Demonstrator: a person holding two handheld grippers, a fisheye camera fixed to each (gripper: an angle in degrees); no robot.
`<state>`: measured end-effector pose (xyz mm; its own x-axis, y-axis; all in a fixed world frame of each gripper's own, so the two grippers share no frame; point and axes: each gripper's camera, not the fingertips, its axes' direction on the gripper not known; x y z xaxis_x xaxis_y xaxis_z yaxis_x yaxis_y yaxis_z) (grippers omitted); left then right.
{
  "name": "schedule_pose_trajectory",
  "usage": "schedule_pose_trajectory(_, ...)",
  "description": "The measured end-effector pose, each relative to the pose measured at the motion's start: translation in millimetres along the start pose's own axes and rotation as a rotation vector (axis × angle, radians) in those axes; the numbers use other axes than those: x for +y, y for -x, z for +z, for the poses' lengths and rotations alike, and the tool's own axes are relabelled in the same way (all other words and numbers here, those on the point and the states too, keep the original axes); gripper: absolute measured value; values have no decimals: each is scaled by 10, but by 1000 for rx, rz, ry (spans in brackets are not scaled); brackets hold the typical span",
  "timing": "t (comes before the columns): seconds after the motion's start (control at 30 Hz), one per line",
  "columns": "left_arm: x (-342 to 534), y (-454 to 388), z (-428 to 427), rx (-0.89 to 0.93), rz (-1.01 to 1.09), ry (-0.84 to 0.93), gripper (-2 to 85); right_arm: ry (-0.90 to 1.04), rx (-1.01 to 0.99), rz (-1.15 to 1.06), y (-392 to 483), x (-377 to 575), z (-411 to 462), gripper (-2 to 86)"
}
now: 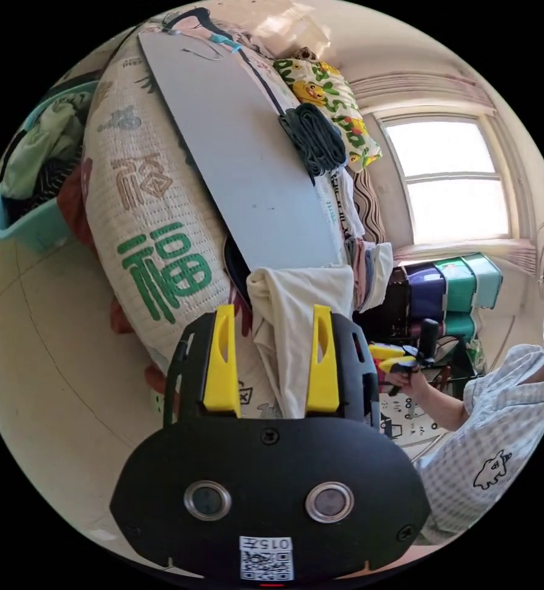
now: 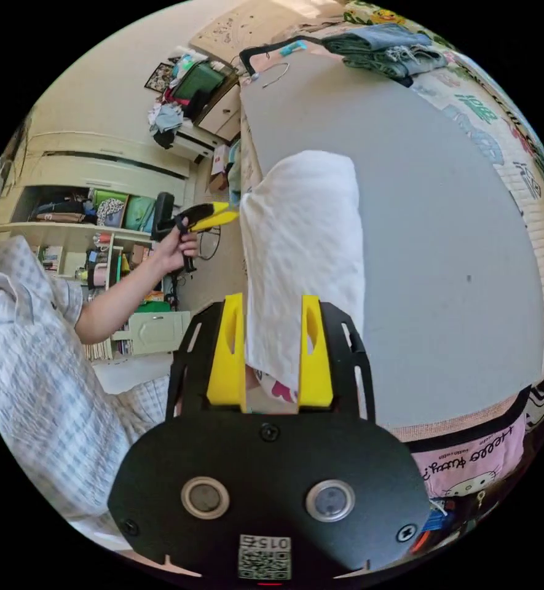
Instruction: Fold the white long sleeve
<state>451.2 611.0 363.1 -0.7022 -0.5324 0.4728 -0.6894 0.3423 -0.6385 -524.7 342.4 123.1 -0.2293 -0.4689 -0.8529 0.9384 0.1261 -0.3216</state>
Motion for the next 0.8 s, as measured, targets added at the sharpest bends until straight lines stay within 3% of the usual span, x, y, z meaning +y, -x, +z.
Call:
schedule_pose_trajectory(0.1,165,152,188,68,-69,-27,190,-35,25,0,-514,-571,-82,167)
schedule_pose_trajectory(0.23,228,281,409,174,-82,-83,210,55,-108,17,-1039,-1213,124,187)
schedule_pose_trajectory(0.5,302,468,591,302,-19,-95,200,176,-236,-91,-1230,-1663,461,162)
schedule_pose_trajectory(0.8,615,740,618,411,-18,-113,83,207,-293,-102,-1446,-1897,300,146)
